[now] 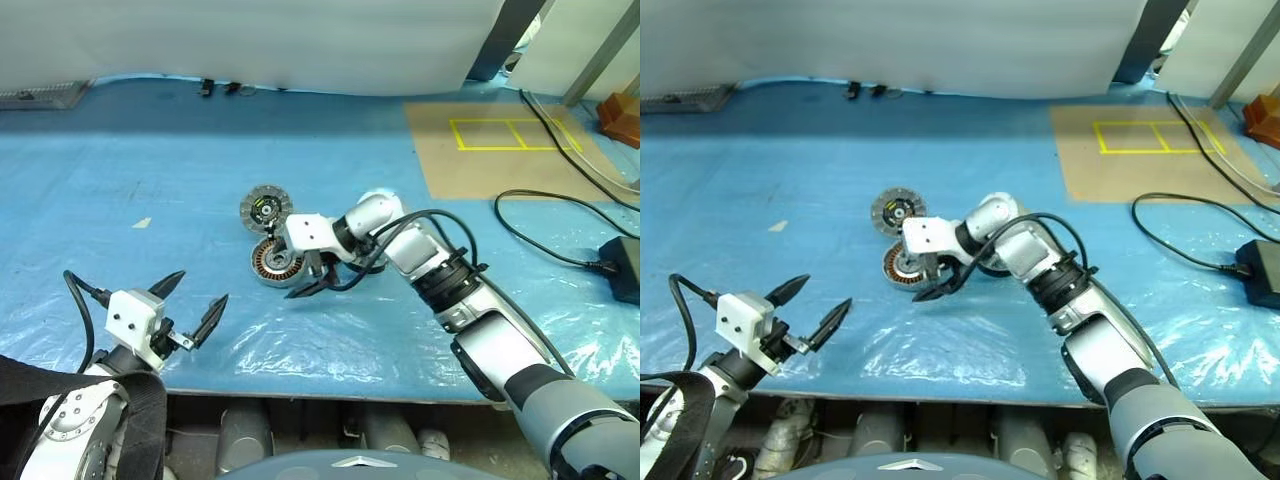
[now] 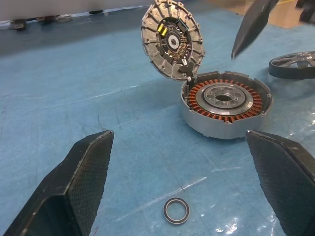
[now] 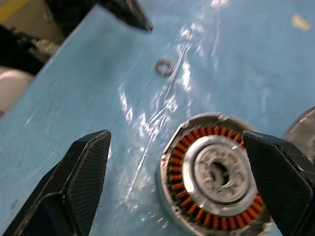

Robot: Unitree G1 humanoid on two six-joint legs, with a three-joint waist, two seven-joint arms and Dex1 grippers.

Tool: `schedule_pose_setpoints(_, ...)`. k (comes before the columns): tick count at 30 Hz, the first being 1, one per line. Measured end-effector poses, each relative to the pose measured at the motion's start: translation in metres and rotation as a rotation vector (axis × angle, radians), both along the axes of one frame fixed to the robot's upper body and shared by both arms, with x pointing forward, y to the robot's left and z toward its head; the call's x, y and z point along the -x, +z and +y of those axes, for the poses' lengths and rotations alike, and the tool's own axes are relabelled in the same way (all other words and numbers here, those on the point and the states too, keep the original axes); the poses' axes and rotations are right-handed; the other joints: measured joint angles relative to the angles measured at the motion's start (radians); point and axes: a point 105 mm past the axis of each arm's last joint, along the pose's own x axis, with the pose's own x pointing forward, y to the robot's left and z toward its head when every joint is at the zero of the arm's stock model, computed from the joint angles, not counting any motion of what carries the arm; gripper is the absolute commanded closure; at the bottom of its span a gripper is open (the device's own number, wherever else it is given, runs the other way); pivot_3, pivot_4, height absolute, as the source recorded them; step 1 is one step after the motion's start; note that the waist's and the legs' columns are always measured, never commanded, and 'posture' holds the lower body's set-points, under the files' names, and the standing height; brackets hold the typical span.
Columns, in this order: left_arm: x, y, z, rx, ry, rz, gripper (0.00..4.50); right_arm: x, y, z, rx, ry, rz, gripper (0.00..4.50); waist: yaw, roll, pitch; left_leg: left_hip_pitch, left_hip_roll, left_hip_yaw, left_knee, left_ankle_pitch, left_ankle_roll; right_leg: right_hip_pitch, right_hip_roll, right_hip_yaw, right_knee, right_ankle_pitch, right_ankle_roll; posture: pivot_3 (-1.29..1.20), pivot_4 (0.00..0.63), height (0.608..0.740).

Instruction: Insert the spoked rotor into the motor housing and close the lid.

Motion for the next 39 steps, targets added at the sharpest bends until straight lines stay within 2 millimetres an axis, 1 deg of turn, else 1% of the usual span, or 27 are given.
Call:
schedule_pose_setpoints(1,-0.001,-0.001,0.0,0.0,-0.002,0.003,0.0,0.001,0.006,0.0,-0.036,-0.004,0.002,0.02,0.0,0.0,0.0,0.0,0.0,0.0,0.0,0.0,0.0,0.0,0.0,0.0,0.0,0.0,0.0,0.0,0.15,0.74)
schedule_pose_setpoints(3,-0.003,-0.003,0.001,0.004,-0.002,0.006,0.0,0.002,0.011,0.001,-0.115,-0.037,0.026,0.02,0.001,0.0,0.0,0.001,0.0,0.0,0.0,0.0,0.0,0.0,0.0,0.0,0.0,0.0,0.0,0.0,0.15,0.74)
schedule_pose_setpoints(6,-0.004,-0.013,0.004,0.01,0.008,0.033,0.0,0.001,0.008,-0.002,-0.202,-0.106,0.071,0.02,0.001,0.0,0.0,0.001,-0.001,0.0,0.0,0.0,0.0,0.001,0.0,0.001,0.0,0.0,0.0,0.0,0.15,0.74)
schedule_pose_setpoints(9,-0.004,-0.022,0.005,0.007,0.016,0.062,0.0,-0.003,0.008,-0.005,-0.245,-0.17,0.074,0.02,0.0,0.0,0.0,0.001,-0.001,0.0,0.0,0.0,0.0,0.0,0.0,0.001,0.0,0.0,0.0,0.0,0.15,0.74)
schedule_pose_setpoints(13,-0.006,-0.029,0.006,0.001,0.023,0.079,0.0,-0.006,0.007,-0.01,-0.284,-0.221,0.083,0.02,0.001,0.0,0.0,0.001,-0.001,0.0,0.0,0.0,0.0,0.001,0.0,0.001,0.0,0.0,0.0,0.0,0.15,0.74)
schedule_pose_setpoints(17,-0.007,-0.044,0.009,-0.013,0.037,0.123,0.0,-0.007,0.006,-0.014,-0.28,-0.236,0.077,0.02,0.0,0.0,0.0,0.001,-0.001,0.0,-0.001,0.0,0.0,0.0,0.0,0.001,0.0,0.0,0.0,0.0,0.15,0.74)
schedule_pose_setpoints(22,-0.007,-0.063,0.004,-0.04,0.039,0.182,0.0,-0.007,0.008,-0.013,-0.298,-0.243,0.085,0.02,0.001,0.0,0.0,0.001,-0.001,-0.001,-0.001,0.0,0.0,0.001,0.0,0.001,0.0,0.0,0.0,0.0,0.15,0.74)
schedule_pose_setpoints(27,-0.01,-0.063,0.004,-0.062,0.042,0.181,0.0,-0.007,0.009,-0.013,-0.311,-0.251,0.088,0.02,0.002,0.0,0.0,0.002,-0.001,-0.001,0.0,0.0,0.0,0.001,0.0,0.001,0.0,0.0,0.0,0.0,0.15,0.74)
schedule_pose_setpoints(38,-0.017,-0.065,0.004,-0.054,0.037,0.204,0.0,-0.009,0.009,-0.016,-0.306,-0.264,0.082,0.02,0.002,0.0,0.0,0.004,-0.001,-0.001,-0.001,0.0,0.0,0.003,-0.001,0.001,0.0,0.0,0.0,0.0,0.15,0.74)
schedule_pose_setpoints(39,-0.018,-0.065,0.004,-0.057,0.034,0.206,0.17,-0.009,0.009,-0.017,-0.304,-0.264,0.081,0.0,0.002,0.0,0.0,0.005,-0.001,-0.001,-0.001,0.0,0.0,0.003,-0.001,0.001,0.0,0.0,0.001,0.0,0.15,0.74)
